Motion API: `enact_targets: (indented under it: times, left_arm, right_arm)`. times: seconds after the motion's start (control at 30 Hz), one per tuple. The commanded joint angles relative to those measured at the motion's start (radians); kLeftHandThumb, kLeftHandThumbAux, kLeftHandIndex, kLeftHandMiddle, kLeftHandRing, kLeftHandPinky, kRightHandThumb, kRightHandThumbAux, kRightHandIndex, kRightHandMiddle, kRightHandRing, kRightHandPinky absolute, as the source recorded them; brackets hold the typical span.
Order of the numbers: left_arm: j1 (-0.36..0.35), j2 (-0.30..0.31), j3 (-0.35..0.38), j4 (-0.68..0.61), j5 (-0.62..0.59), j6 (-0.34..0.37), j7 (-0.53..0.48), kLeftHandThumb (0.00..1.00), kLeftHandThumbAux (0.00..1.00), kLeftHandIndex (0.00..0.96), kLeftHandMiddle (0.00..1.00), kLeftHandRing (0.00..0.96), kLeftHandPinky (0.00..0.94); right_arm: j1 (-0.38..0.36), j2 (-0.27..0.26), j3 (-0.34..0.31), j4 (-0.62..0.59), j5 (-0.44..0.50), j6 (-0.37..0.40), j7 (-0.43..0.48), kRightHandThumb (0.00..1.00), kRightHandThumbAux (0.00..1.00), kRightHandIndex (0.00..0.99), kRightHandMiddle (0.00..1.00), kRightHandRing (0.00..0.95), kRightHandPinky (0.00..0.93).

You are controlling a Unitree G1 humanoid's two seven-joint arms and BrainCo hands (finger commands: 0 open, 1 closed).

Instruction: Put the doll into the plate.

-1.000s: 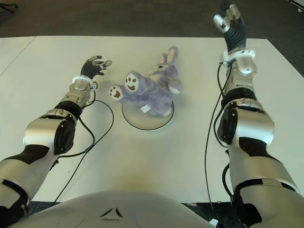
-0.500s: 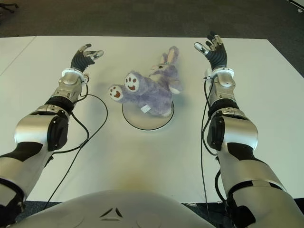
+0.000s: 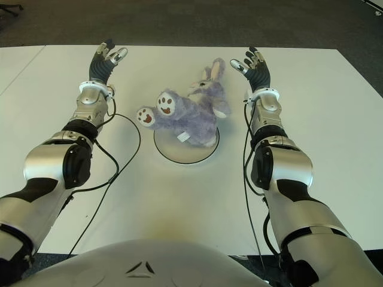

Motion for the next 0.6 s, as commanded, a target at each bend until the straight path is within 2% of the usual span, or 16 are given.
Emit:
enact_targets:
  times: [0.03, 0.23, 0.37, 0.6]
  left_arm:
    - [0.048, -0.017, 0.019, 0.001, -0.027, -0.022, -0.021, 0.0, 0.532, 0.058, 0.092, 0.081, 0.059]
    - [0.098, -0.028, 0.026, -0.007, -0.033, -0.073, -0.04, 0.0, 0.512, 0.042, 0.06, 0.053, 0.038]
    - [0.127, -0.034, 0.024, -0.01, -0.033, -0.107, -0.048, 0.0, 0.512, 0.038, 0.049, 0.038, 0.026]
    - [0.189, -0.059, 0.003, -0.019, -0.015, -0.184, -0.029, 0.0, 0.509, 0.027, 0.031, 0.026, 0.028]
  right_arm:
    - [0.002, 0.011, -0.007, 0.011, -0.005, 0.026, -0.007, 0.0, 0.699, 0.005, 0.008, 0.0, 0.0]
    - [0.018, 0.003, 0.006, 0.012, -0.03, 0.002, -0.034, 0.0, 0.658, 0.023, 0.031, 0.0, 0.0]
    - [0.045, 0.019, 0.005, 0.008, -0.038, -0.036, -0.059, 0.0, 0.635, 0.027, 0.037, 0.007, 0.0]
    - [0.123, 0.114, 0.006, -0.005, -0.034, -0.155, -0.099, 0.0, 0.611, 0.052, 0.056, 0.029, 0.026]
